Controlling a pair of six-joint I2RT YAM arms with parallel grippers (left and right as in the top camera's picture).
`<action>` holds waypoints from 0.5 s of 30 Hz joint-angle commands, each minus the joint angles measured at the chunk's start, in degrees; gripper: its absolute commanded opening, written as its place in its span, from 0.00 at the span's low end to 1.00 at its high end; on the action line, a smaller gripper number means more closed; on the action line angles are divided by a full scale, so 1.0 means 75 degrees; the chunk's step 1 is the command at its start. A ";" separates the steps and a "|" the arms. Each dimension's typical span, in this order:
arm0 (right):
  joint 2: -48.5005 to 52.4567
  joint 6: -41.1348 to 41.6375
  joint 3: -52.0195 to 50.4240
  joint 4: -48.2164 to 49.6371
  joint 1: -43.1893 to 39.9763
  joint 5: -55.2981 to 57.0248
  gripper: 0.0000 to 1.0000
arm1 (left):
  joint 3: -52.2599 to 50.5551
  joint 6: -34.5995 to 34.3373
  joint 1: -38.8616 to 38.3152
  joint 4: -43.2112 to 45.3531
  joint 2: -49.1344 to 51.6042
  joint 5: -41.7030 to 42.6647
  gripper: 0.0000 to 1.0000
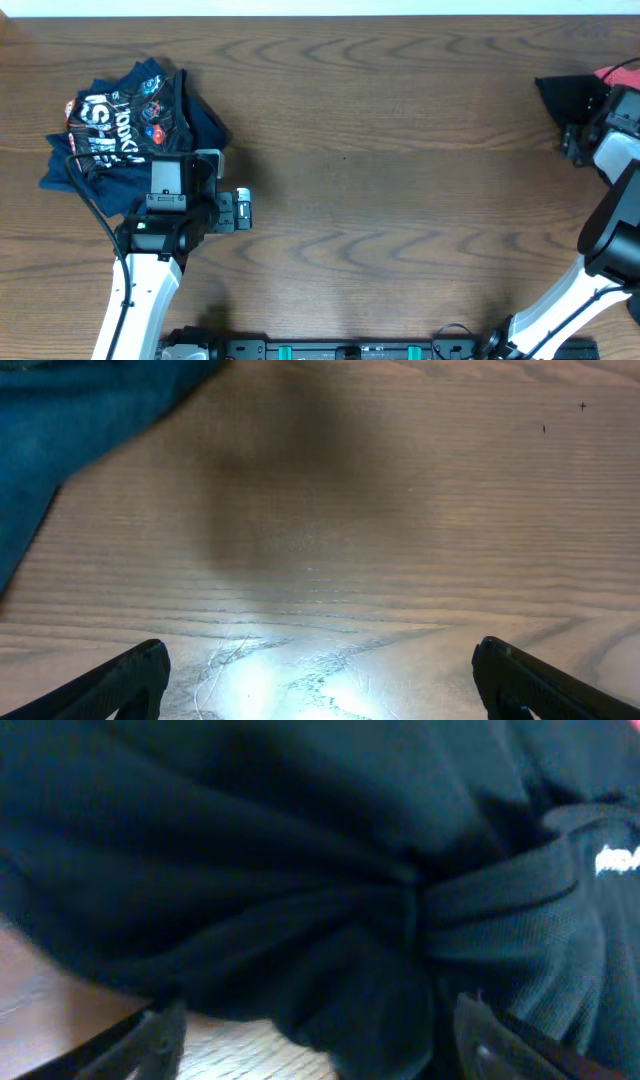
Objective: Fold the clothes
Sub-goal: 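Reach the right gripper to the black shirt at the right edge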
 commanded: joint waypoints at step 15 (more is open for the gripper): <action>-0.2296 0.0154 0.1699 -0.1894 0.0592 -0.1067 0.01 | 0.0111 -0.0017 0.0023 0.0146 -0.0006 0.0012 0.98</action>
